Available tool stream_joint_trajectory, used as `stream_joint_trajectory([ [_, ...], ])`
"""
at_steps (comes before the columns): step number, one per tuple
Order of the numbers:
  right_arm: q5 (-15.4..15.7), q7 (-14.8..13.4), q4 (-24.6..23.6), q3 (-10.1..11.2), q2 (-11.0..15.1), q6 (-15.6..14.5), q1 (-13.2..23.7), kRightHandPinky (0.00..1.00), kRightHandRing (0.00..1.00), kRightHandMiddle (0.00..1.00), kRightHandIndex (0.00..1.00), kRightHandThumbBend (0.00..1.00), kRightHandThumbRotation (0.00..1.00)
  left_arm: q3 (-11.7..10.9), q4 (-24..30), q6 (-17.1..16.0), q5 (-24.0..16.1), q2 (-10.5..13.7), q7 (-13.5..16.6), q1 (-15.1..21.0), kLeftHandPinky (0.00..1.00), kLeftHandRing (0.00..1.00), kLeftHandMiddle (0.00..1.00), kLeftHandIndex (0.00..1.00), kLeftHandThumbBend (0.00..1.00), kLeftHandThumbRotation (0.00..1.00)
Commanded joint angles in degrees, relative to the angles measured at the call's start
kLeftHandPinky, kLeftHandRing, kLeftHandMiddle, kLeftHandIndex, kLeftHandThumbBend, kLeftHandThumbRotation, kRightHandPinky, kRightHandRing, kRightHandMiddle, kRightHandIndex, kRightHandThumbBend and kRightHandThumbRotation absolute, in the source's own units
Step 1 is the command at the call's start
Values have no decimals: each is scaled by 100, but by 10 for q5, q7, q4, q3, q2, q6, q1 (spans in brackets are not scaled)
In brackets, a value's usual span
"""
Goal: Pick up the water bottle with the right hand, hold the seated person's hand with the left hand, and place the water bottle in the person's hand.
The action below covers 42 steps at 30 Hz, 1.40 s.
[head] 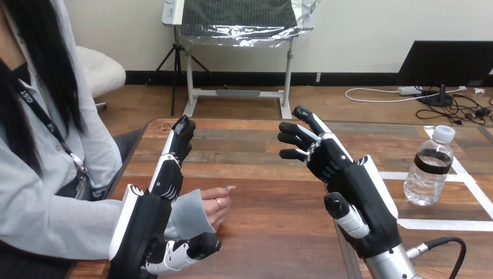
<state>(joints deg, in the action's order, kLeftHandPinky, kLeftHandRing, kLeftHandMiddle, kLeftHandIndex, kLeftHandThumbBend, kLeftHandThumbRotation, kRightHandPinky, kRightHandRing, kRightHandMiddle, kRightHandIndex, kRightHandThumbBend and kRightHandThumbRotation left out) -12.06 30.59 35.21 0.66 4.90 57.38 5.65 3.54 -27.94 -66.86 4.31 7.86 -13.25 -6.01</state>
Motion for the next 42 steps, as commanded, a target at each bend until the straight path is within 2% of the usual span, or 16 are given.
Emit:
stream_joint_trajectory([
  [1, -8, -1, -4, 4, 3, 15, 42, 79, 86, 88, 95, 100, 86, -1, 0, -7, 5, -7, 0, 36, 100, 100, 100, 100, 100, 74],
  [11, 0, -6, -3, 4, 4, 19, 42, 79, 86, 89, 95, 100, 86, -2, -3, -10, 4, -5, -1, 37, 100, 100, 100, 100, 100, 74],
  [26, -5, -4, -7, 2, 2, 10, 40, 79, 87, 89, 95, 100, 86, -3, -1, -8, 2, -5, -1, 39, 100, 100, 100, 100, 100, 74],
  [35, -12, 1, -9, -1, 1, 8, 40, 80, 88, 90, 96, 100, 84, 2, 3, -3, 15, -2, -8, 37, 100, 100, 100, 100, 100, 73],
  [42, -5, -4, -5, 1, 1, 13, 42, 81, 88, 90, 96, 100, 84, -4, 0, -9, 7, -3, -6, 38, 100, 100, 100, 100, 100, 74],
])
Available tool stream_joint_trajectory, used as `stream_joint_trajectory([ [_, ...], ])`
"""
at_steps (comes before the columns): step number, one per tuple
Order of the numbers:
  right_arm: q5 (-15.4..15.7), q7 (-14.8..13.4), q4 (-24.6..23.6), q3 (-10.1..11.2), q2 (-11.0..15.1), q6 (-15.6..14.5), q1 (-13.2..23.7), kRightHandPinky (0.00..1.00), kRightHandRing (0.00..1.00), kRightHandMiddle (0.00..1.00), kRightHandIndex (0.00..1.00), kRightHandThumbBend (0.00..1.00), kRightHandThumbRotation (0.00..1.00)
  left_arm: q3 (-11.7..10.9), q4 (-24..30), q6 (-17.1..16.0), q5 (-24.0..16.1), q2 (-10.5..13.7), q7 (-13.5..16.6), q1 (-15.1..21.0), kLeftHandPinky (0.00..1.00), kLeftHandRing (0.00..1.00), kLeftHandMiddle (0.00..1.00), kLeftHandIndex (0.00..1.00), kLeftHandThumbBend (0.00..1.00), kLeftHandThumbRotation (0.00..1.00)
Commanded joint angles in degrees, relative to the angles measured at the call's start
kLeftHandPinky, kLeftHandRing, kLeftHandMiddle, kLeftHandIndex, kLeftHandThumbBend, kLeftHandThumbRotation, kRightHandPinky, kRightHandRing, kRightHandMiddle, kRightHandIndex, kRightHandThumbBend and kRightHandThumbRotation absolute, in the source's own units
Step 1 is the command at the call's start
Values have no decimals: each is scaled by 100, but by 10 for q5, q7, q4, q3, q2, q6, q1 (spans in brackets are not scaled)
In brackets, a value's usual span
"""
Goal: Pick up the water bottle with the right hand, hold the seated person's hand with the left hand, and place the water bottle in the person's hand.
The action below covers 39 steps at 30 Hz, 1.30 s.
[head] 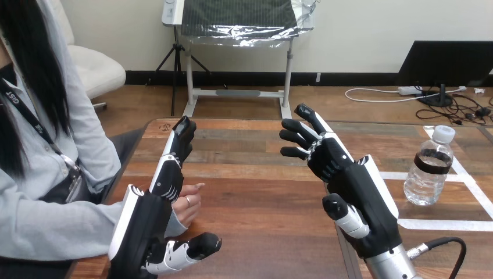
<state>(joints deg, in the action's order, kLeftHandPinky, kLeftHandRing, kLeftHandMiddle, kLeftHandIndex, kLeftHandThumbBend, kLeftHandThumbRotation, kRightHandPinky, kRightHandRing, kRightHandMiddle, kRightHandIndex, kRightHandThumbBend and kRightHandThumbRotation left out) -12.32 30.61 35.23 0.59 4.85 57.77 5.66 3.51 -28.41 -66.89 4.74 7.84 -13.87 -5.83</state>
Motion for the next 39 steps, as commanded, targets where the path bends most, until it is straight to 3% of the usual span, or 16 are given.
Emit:
stream_joint_trajectory([
  [1, 0, -6, -3, 3, 2, 12, 42, 81, 88, 90, 95, 100, 84, -4, 4, -9, 2, -2, 0, 37, 100, 100, 100, 100, 100, 74],
  [5, 6, -12, 1, 6, 2, 19, 45, 80, 87, 89, 95, 100, 85, -3, 6, -7, 4, -2, -1, 36, 100, 100, 100, 100, 100, 74],
  [17, -28, -3, 12, 20, 10, 29, 72, 86, 92, 93, 97, 100, 78, -8, 5, -9, -3, -3, 4, 39, 100, 100, 100, 100, 100, 75],
  [23, -49, -12, 16, 38, 9, 38, 83, 89, 92, 92, 97, 100, 74, -3, 9, -3, 7, -2, -1, 37, 100, 100, 100, 100, 100, 74],
  [27, -60, -27, 32, 63, 10, 63, 103, 90, 91, 90, 96, 100, 71, -2, 8, -3, 9, -2, -3, 37, 100, 100, 100, 100, 100, 73],
  [39, -63, -63, 74, 113, 23, 106, 144, 93, 94, 91, 96, 100, 68, -1, 9, 0, 11, -4, -4, 35, 100, 100, 100, 100, 100, 73],
])
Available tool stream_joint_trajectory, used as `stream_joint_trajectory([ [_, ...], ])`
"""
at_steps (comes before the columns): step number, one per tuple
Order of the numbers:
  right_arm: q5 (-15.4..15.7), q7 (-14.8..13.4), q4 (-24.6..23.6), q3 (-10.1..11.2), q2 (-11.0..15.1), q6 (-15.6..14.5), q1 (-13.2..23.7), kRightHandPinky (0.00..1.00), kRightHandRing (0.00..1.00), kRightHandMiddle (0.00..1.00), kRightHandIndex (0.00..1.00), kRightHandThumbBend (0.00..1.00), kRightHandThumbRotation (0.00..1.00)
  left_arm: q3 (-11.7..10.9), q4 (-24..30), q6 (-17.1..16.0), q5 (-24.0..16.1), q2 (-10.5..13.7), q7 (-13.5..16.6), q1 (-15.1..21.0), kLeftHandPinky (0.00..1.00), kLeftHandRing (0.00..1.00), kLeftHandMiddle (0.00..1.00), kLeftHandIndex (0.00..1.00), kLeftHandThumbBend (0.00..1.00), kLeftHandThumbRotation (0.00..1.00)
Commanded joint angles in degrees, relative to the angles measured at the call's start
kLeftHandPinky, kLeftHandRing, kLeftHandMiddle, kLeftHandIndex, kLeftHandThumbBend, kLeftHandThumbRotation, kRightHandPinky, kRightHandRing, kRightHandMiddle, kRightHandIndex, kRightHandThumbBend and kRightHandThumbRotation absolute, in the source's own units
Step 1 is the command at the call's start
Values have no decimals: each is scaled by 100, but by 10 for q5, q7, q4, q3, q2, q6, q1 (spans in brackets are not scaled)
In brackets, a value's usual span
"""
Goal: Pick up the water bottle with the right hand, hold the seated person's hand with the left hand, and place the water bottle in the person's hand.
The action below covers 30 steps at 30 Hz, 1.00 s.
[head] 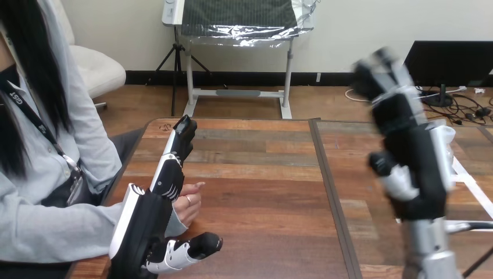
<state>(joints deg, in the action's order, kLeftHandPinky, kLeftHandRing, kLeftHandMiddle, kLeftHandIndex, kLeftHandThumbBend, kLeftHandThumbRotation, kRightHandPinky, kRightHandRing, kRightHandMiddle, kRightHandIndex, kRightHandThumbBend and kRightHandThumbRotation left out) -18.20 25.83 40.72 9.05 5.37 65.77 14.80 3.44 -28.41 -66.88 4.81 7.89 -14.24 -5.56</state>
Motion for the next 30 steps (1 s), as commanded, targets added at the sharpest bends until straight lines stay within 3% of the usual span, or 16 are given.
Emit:
stream_joint_trajectory([
  [1, -5, -20, 24, 34, 19, 28, 56, 93, 94, 91, 96, 100, 68, -1, 9, -1, 11, -4, -1, 32, 100, 100, 100, 100, 100, 72],
  [9, 13, -67, 58, 71, 35, 46, 85, 91, 94, 91, 96, 100, 66, 0, 4, -8, 16, -3, -5, 35, 100, 100, 100, 100, 100, 72],
  [18, 21, -94, 83, 88, 54, 42, 101, 95, 97, 95, 98, 100, 59, 1, 3, -7, 25, -1, -12, 36, 100, 100, 100, 100, 100, 71],
  [30, 64, -160, 112, 113, 77, 46, 118, 99, 98, 95, 100, 100, 54, -1, 4, -6, 28, -2, -15, 34, 100, 100, 100, 100, 100, 70],
])
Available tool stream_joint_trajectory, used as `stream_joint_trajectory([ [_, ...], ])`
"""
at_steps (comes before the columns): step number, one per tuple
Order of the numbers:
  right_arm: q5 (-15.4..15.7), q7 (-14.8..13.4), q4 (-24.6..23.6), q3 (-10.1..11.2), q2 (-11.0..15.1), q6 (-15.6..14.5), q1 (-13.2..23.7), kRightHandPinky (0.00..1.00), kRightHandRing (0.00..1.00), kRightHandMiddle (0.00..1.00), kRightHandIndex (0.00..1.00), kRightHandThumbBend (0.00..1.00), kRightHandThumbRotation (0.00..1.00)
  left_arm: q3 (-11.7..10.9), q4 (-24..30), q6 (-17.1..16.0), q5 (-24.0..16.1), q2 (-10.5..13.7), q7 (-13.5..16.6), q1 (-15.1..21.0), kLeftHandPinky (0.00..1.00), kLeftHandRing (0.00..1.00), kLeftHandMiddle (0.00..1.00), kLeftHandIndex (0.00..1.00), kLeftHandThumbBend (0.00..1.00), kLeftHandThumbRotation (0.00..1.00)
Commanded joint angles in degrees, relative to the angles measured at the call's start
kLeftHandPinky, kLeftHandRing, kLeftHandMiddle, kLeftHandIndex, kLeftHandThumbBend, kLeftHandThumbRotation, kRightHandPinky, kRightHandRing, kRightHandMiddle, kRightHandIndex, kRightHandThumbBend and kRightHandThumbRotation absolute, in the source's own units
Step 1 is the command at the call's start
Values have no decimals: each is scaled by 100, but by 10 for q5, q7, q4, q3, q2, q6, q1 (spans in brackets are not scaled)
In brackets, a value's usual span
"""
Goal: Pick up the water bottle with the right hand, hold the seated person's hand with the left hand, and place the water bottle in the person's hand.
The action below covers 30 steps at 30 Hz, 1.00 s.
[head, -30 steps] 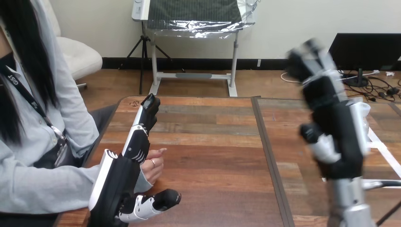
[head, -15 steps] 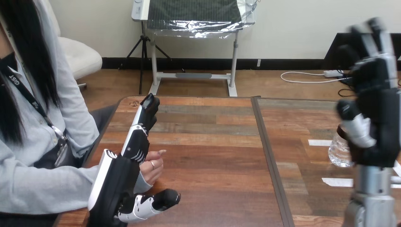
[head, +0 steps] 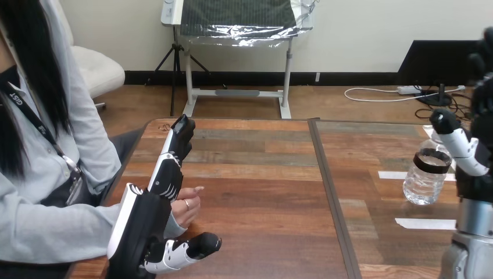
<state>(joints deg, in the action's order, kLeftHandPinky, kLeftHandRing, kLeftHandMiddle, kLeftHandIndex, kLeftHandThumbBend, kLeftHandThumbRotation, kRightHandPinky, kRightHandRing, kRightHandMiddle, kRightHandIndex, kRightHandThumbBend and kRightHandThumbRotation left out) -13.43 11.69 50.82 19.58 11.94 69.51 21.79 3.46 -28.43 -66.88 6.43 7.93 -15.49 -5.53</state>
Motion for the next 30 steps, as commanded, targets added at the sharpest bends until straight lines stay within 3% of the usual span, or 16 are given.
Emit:
stream_joint_trajectory([
  [1, 20, -23, 12, 9, 12, 7, 49, 100, 98, 95, 100, 100, 54, -1, 4, -6, 13, -2, -4, 33, 100, 100, 100, 100, 100, 70],
  [17, 45, -86, 52, 21, 33, -18, 72, 100, 100, 97, 100, 100, 52, -3, 0, -10, 18, 1, -12, 35, 100, 100, 100, 100, 100, 70],
  [30, 59, -122, 130, 22, 67, -76, 103, 100, 100, 98, 100, 100, 52, -5, -2, -15, 23, 0, -18, 37, 100, 100, 100, 100, 100, 69],
])
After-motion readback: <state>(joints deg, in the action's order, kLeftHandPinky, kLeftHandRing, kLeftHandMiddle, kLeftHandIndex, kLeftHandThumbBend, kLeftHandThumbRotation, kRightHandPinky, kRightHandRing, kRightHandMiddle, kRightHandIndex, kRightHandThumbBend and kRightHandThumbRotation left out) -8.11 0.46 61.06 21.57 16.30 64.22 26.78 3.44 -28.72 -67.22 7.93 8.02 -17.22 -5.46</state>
